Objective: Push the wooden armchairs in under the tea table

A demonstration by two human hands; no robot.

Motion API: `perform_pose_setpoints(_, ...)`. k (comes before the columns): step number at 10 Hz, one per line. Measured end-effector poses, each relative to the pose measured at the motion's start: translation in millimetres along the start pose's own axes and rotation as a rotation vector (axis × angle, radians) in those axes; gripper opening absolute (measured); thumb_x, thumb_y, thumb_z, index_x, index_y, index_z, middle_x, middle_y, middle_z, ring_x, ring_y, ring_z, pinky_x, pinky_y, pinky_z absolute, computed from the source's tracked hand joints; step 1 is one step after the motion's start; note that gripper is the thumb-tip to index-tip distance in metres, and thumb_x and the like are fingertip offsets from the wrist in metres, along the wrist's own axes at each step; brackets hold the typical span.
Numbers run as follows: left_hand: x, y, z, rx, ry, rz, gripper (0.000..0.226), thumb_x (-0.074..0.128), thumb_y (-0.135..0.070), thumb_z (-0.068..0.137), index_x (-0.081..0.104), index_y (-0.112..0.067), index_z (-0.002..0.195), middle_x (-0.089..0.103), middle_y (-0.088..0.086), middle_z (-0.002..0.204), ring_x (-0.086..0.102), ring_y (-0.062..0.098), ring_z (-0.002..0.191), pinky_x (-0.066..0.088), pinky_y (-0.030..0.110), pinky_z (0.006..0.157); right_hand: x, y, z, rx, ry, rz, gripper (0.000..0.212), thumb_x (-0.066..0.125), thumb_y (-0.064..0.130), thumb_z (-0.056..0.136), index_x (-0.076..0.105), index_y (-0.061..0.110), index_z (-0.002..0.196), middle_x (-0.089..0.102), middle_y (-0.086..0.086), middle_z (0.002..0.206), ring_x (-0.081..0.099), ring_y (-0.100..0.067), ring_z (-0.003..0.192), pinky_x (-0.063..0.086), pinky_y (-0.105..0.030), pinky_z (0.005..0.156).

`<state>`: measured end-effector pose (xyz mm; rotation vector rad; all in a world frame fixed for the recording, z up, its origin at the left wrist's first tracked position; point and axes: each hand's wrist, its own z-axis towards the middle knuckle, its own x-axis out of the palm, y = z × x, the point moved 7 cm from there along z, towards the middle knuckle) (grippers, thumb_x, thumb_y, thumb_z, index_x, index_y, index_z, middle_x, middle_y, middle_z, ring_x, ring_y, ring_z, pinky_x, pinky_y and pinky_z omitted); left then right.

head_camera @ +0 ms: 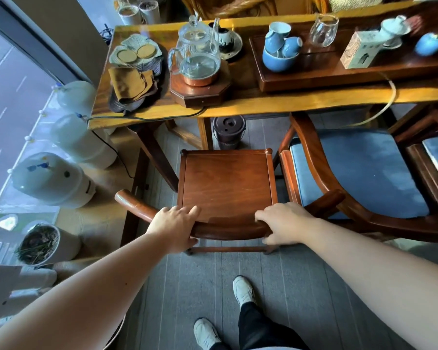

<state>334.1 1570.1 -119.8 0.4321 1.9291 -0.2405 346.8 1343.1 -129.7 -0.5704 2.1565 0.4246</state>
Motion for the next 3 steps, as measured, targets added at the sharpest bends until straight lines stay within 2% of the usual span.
perform_pose_setpoints(1,-7.2,-10.2,-11.3,0.07,-0.101,-0.012,0.081,0.043,-0.07,0.079,0.023,-0.022,0.142,0.054,0.002,0.131,0.047,0.026,0.12,0.039,0.041,0.101,-2.7,9.3,-11.0,-0.032,-0.066,0.025,0.073,0.052,0.072,0.078,0.037,0.033,0.138,0.054,0.003,0.135,0.049,-0.023,0.119,0.043,-0.043,0.093)
perform_pose_setpoints(2,-26.7,-16.3,-22.5,0.157,-0.216,0.057,0.083,0.028,-0.07,0.085,0.015,-0.018,0.148,0.034,0.006,0.152,0.027,0.027,0.137,0.021,0.044,0.114,-19.0,17.0,-25.5,-0.038,-0.158,0.032,0.083,0.045,0.076,0.08,0.018,0.037,0.148,0.032,-0.001,0.155,0.032,-0.025,0.138,0.028,-0.048,0.111)
perform_pose_setpoints(3,-53.8,-12.2,-25.9,0.16,-0.273,0.114,0.08,0.017,-0.069,0.086,-0.005,-0.022,0.147,0.012,0.006,0.158,0.008,0.028,0.144,0.004,0.046,0.115,-49.8,24.8,-35.5,-0.049,-0.301,-0.01,0.088,0.041,0.077,0.081,0.003,0.039,0.15,0.016,-0.005,0.161,0.018,-0.026,0.144,0.017,-0.049,0.115)
